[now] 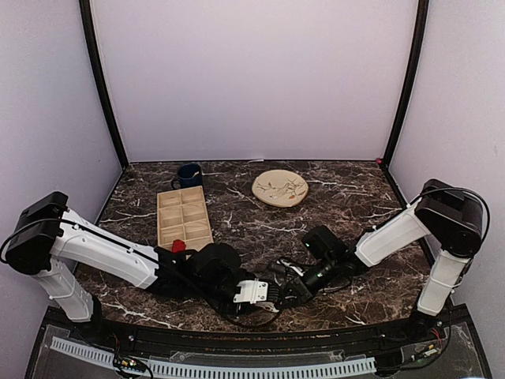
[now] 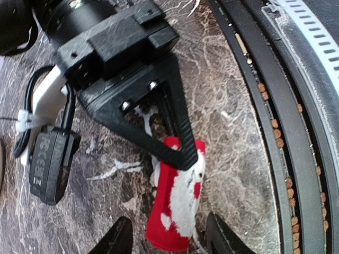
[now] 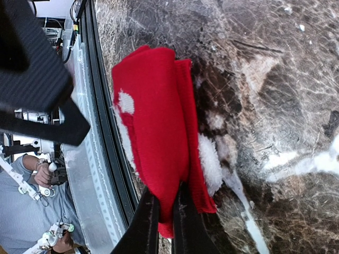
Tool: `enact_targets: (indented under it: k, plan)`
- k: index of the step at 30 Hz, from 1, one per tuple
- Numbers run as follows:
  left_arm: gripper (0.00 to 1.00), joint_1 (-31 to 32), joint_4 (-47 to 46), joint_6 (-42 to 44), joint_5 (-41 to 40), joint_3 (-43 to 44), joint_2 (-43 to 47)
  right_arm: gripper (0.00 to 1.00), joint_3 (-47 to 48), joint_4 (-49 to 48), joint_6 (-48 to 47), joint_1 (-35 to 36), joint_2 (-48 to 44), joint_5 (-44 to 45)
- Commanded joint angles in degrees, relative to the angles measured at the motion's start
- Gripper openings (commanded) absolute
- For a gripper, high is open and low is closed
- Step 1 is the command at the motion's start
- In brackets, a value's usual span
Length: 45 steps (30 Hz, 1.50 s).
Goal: Roll the socks
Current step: Pick up the sock from the center of the board.
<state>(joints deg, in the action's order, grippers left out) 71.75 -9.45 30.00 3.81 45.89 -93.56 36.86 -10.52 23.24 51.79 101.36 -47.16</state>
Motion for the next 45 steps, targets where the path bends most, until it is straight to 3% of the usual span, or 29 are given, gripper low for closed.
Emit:
enact_targets:
  k: [1, 35, 45]
  plan:
    - [0.5, 1.89, -2.96, 1.35, -1.45, -1.0, -0.28, 0.02, -1.14, 4.7, 0.92, -0.2, 2.38, 1.98]
    - [0.42, 5.64, -7.54, 7.02, -12.01, -0.16, -8.21, 0.01, -0.69, 4.45, 0.79, -0.2, 2.62, -0.16]
    - [0.36, 6.19, -7.07, 8.28, -14.29, 0.46, -10.16, 0.01, -0.6, 4.49, 0.74, -0.19, 2.97, -0.91]
